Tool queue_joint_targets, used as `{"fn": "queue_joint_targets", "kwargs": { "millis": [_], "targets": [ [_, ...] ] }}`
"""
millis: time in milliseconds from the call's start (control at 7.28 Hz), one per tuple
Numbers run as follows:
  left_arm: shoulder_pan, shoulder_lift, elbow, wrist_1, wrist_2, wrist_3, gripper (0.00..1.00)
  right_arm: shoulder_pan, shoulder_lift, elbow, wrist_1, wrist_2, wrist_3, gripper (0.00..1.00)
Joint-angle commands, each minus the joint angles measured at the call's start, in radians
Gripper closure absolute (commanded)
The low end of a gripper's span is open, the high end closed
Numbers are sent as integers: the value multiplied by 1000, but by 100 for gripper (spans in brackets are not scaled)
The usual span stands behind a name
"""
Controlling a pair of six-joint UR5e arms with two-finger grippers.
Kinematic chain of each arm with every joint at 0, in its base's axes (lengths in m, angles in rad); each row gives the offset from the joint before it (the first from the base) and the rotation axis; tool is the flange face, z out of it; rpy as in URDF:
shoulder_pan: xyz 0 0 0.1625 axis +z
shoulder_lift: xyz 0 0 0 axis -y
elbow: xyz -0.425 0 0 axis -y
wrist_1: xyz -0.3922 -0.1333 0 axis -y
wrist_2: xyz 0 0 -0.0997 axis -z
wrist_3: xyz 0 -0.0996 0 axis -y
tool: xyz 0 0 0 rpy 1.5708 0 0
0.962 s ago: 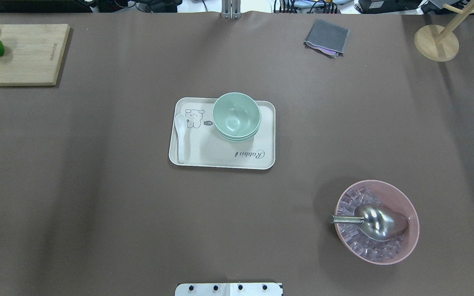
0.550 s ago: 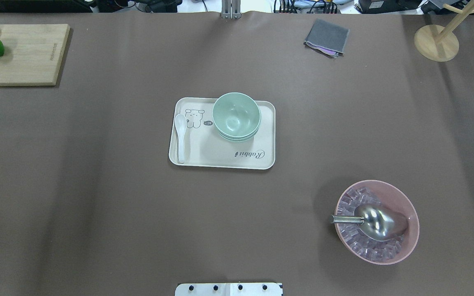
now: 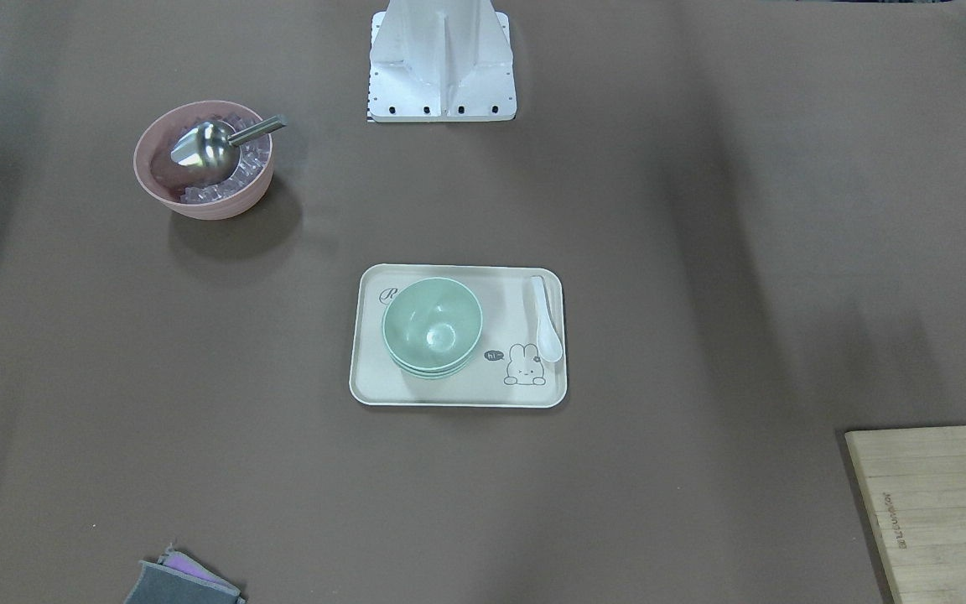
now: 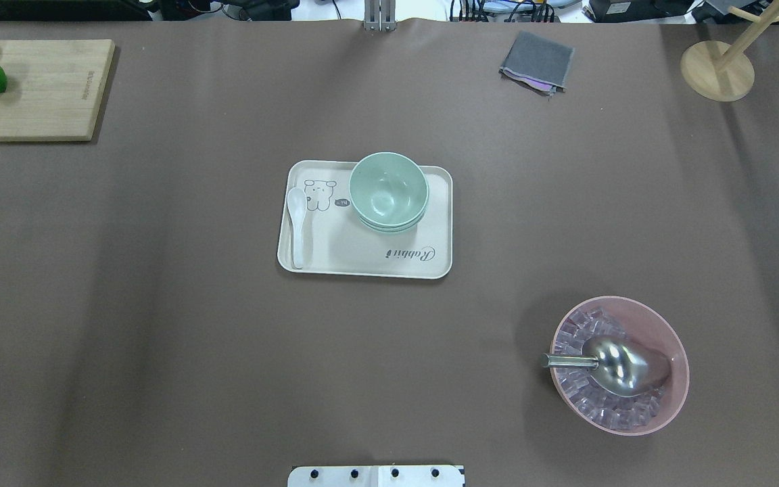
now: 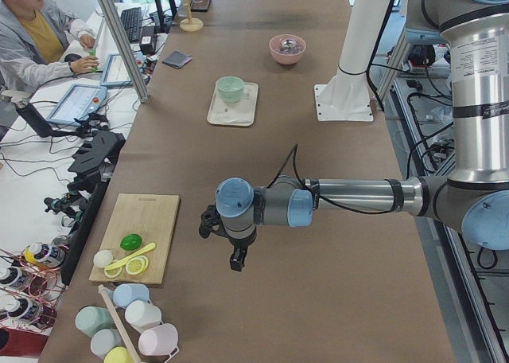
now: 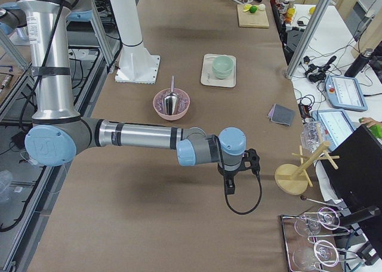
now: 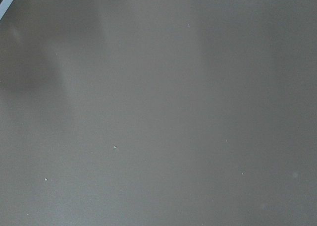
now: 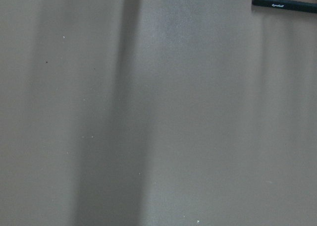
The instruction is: Stack green bowls together
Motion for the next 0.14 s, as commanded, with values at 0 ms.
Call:
{"fn": "queue_joint_targets", "kwargs": {
  "millis": [0],
  "targets": [
    [1,-5,-23,1,0,-4,1,0,-3,6,1,-1,2,0]
  ]
}}
